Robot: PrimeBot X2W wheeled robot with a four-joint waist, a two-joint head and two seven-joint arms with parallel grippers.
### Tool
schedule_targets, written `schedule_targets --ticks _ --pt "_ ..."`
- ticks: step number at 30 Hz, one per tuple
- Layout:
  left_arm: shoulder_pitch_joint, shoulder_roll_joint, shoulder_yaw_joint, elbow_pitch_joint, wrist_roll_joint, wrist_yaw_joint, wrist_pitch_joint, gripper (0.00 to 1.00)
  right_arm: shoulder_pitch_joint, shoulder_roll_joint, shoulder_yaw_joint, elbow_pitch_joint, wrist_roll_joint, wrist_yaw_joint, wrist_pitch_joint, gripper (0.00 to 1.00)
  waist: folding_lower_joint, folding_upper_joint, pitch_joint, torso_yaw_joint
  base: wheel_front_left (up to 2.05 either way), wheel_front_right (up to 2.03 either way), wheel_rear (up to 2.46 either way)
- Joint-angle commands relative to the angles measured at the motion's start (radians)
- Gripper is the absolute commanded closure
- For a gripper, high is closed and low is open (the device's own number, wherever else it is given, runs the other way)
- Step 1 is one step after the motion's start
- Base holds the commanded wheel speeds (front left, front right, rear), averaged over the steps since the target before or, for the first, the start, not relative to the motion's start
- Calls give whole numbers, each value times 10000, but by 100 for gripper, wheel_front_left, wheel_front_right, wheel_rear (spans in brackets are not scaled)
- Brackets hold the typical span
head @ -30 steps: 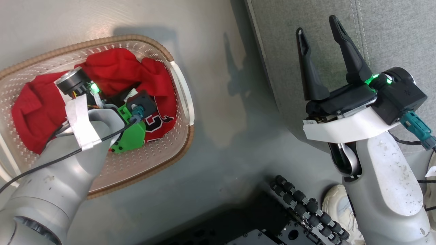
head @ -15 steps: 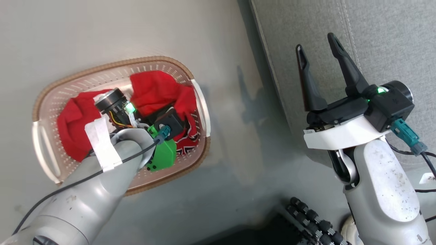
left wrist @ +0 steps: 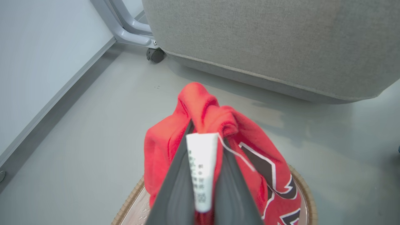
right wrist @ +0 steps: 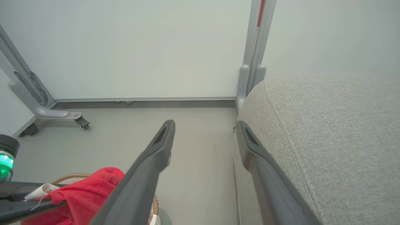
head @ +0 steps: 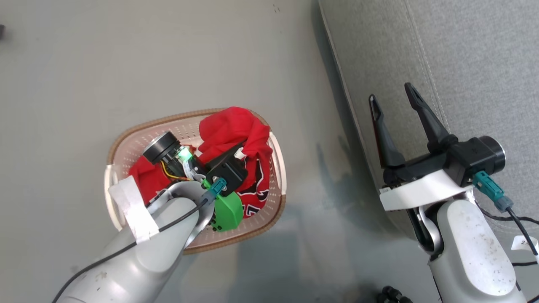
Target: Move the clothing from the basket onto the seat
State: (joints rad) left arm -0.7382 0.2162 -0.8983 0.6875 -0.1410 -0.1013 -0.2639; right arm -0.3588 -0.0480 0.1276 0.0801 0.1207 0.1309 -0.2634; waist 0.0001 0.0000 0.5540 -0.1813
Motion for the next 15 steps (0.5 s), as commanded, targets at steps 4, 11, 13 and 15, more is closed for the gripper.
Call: schedule_targets --ticks 4,11,13,15 --pt "587 -15 451 -744 -164 109 -10 100 416 -43 -115 131 -97 -3 -21 0 -1 0 -1289 739 0 0 0" --pt "1213 -115 1258 -1949 -267 49 -10 100 826 -43 -232 262 -121 -3 -21 0 -1 0 -2077 967 0 0 0" --pt "1317 -157 1465 -2233 -311 5 -10 100 925 -43 -251 294 -130 -3 -21 0 -1 0 -2245 1014 0 0 0" --pt "1416 -231 1722 -2584 -345 -27 -10 100 1059 -41 -281 325 -124 -5 -21 0 -1 0 -2475 1071 0 0 0"
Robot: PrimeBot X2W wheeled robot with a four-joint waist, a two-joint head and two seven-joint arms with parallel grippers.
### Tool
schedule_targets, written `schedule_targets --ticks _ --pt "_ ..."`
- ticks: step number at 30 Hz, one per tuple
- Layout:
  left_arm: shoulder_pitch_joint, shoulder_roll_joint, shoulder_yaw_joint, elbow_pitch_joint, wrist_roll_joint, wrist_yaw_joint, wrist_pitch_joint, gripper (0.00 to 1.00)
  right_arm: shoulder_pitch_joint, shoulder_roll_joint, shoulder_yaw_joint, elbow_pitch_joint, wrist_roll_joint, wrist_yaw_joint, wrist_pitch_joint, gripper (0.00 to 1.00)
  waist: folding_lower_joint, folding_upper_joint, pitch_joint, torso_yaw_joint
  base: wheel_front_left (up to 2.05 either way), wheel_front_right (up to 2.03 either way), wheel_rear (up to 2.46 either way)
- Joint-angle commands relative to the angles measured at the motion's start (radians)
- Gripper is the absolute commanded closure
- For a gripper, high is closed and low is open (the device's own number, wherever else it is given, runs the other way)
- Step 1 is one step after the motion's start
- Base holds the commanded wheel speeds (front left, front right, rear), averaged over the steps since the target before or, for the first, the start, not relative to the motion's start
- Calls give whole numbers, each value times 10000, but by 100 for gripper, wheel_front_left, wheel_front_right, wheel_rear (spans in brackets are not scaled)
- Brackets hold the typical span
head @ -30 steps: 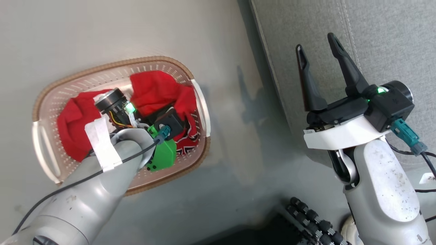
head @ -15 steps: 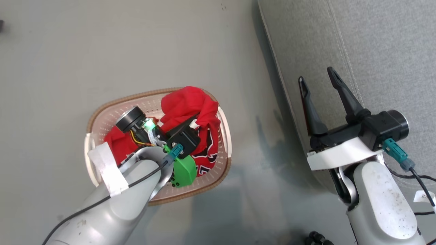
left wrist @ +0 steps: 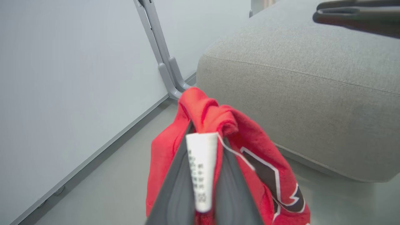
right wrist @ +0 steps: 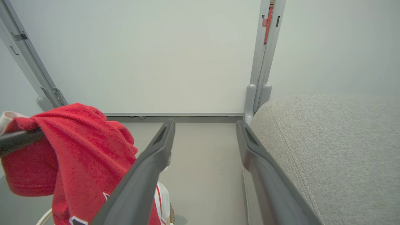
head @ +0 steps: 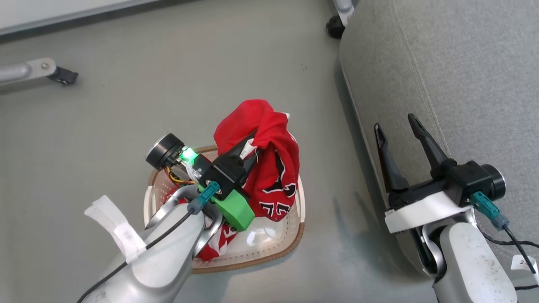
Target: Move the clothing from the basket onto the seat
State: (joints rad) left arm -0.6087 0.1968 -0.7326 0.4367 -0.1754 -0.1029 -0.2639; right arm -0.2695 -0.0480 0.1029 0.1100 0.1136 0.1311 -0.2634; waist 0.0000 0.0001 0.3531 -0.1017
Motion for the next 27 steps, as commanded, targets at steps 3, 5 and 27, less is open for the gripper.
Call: schedule_targets --ticks 3,5,27 --pt "240 -161 388 -493 -76 -72 -10 100 312 -41 -51 65 -38 -7 -21 0 0 -1 -730 336 0 0 0" --pt "265 -232 608 -750 -112 -113 -10 100 407 -41 -48 95 -17 -5 -21 0 0 -1 -898 367 0 0 0" --pt "-358 -693 1375 -2235 19 -265 -10 100 1132 -42 -105 133 123 -5 -21 0 0 -1 -1855 362 0 0 0"
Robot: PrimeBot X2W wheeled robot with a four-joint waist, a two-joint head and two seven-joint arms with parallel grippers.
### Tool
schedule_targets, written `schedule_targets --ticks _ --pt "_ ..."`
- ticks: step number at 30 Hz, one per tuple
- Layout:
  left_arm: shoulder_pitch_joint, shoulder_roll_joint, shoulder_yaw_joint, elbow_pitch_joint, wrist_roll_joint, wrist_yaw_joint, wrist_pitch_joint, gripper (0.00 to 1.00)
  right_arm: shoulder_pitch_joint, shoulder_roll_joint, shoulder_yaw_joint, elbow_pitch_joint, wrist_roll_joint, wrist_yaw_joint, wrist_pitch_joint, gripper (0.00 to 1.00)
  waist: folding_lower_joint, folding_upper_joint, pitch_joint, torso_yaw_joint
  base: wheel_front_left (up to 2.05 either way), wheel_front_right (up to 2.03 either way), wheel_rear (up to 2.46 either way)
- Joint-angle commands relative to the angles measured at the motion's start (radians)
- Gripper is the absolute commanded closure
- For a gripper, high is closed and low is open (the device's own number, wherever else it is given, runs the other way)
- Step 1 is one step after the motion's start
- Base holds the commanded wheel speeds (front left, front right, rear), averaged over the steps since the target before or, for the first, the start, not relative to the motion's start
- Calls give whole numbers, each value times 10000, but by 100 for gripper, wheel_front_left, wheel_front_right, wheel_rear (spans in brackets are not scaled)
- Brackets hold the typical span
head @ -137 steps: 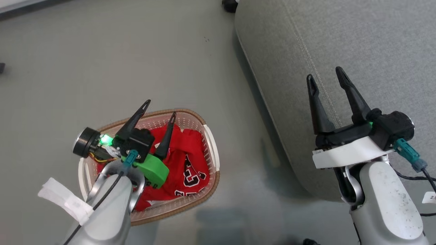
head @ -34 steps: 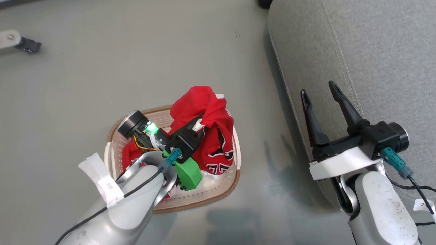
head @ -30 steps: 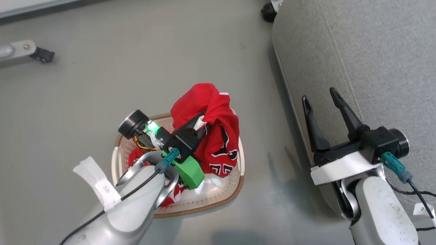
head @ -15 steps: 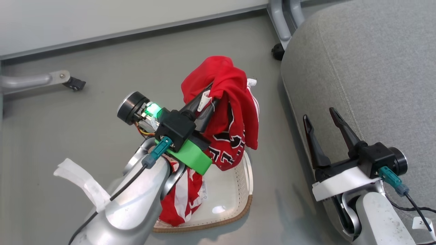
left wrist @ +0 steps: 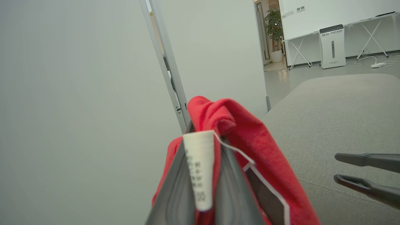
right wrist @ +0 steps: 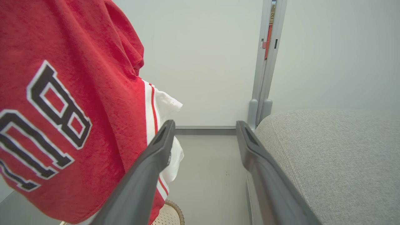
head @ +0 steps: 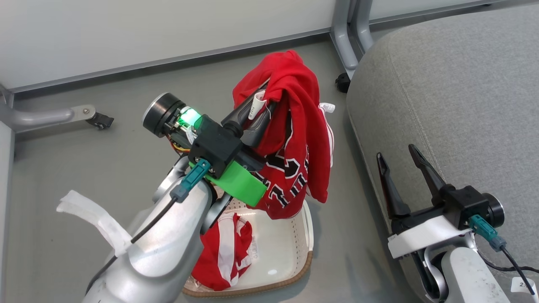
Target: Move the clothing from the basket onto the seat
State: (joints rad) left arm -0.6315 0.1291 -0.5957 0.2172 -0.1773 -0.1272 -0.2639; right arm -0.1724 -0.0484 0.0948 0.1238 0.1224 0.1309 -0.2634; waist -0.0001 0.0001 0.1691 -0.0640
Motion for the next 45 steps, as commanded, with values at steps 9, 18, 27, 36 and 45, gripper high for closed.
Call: schedule_targets --ticks 9,18,27,36,45 --pt "104 46 -66 89 16 -39 -10 100 -21 -35 183 -524 174 -3 -19 0 1 -1 -65 -83 0 0 0" --pt "25 -22 -116 268 35 -43 -10 100 -617 -36 1425 -1630 370 -3 -19 0 1 -1 17 -101 0 0 0" --pt "-238 -113 -246 358 57 -43 -10 100 -1128 -38 2801 -2048 533 -3 -19 0 1 -1 206 -6 0 0 0" --pt "-378 -406 -593 193 28 -44 -10 100 -1708 -39 3200 -770 167 -3 -19 0 1 -1 414 259 0 0 0" --pt "-322 -641 -905 -33 -90 -40 -9 100 -2055 -33 2728 204 -78 -3 -19 0 1 -1 542 467 0 0 0"
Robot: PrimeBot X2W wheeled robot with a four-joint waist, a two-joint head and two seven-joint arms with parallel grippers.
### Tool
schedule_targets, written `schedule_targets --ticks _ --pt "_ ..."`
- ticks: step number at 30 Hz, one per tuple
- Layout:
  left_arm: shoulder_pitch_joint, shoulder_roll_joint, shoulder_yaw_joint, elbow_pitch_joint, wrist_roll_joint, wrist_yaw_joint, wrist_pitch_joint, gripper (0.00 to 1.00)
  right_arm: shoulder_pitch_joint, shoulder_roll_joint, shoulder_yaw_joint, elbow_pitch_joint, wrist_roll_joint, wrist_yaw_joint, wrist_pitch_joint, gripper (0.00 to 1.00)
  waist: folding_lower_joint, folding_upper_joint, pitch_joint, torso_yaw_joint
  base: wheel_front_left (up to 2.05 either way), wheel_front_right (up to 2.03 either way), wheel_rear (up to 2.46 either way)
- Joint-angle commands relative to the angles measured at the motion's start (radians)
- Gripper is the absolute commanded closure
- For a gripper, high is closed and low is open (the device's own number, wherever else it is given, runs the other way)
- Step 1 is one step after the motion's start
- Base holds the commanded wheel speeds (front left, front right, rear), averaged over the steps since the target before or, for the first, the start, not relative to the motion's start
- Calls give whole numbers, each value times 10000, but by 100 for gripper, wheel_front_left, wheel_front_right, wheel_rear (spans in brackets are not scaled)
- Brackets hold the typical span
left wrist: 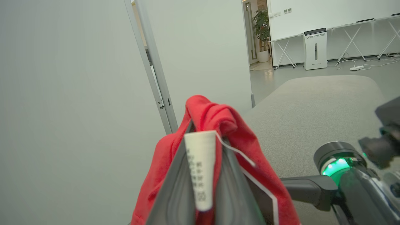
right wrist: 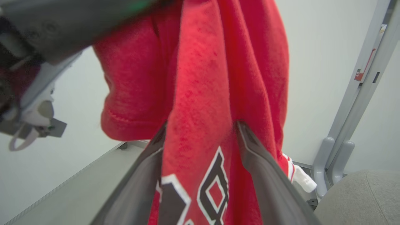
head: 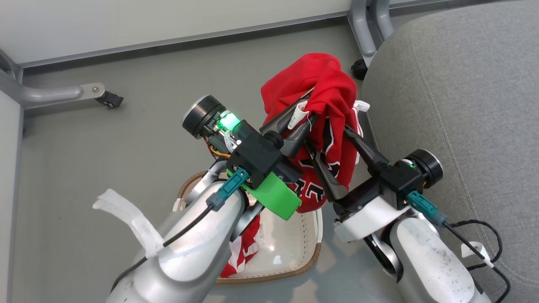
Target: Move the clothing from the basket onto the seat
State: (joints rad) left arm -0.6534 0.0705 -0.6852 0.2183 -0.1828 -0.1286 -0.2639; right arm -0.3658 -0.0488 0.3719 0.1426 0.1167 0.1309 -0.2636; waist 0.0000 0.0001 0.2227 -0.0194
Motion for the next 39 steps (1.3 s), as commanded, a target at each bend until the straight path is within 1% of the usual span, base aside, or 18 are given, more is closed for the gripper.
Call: schedule_targets --ticks 1,5,6,7,24,25,26,35,37,39 --pt "-85 -74 -44 -56 -57 -26 -9 100 -129 -33 -88 118 36 -3 -17 0 0 -1 0 37 0 0 0" --pt "-22 -119 -153 -76 -122 -26 -9 100 -150 -33 -215 325 136 -3 -17 0 0 -1 -38 59 0 0 0" --pt "-12 -126 -170 -70 -131 -26 -9 100 -127 -34 -221 430 213 -3 -17 2 0 -1 -51 59 0 0 0" --pt "0 -130 -193 -59 -128 -27 -9 100 -136 -31 -237 468 261 -5 -19 100 0 -1 -67 58 0 0 0" --pt "118 -162 -267 214 -104 -27 -9 100 -156 -31 -342 527 451 -3 -19 100 0 -1 -57 19 0 0 0" --pt "118 -166 -255 223 -90 -27 -9 98 -162 -33 -354 516 462 -3 -17 100 0 -1 -46 27 0 0 0" --pt "125 -168 -248 226 -86 -27 -9 100 -169 -33 -365 510 471 -3 -17 100 0 -1 -40 33 0 0 0" --pt "152 -171 -352 341 -113 -27 -8 100 -216 -31 -520 477 588 -3 -19 100 0 -1 21 51 0 0 0" --pt "174 -173 -366 385 -110 -27 -8 0 -256 -33 -565 471 626 -3 -19 100 0 -1 33 46 0 0 0" --pt "175 -173 -370 399 -99 -27 -8 0 -289 -33 -637 462 620 -3 -19 100 0 -1 38 41 0 0 0"
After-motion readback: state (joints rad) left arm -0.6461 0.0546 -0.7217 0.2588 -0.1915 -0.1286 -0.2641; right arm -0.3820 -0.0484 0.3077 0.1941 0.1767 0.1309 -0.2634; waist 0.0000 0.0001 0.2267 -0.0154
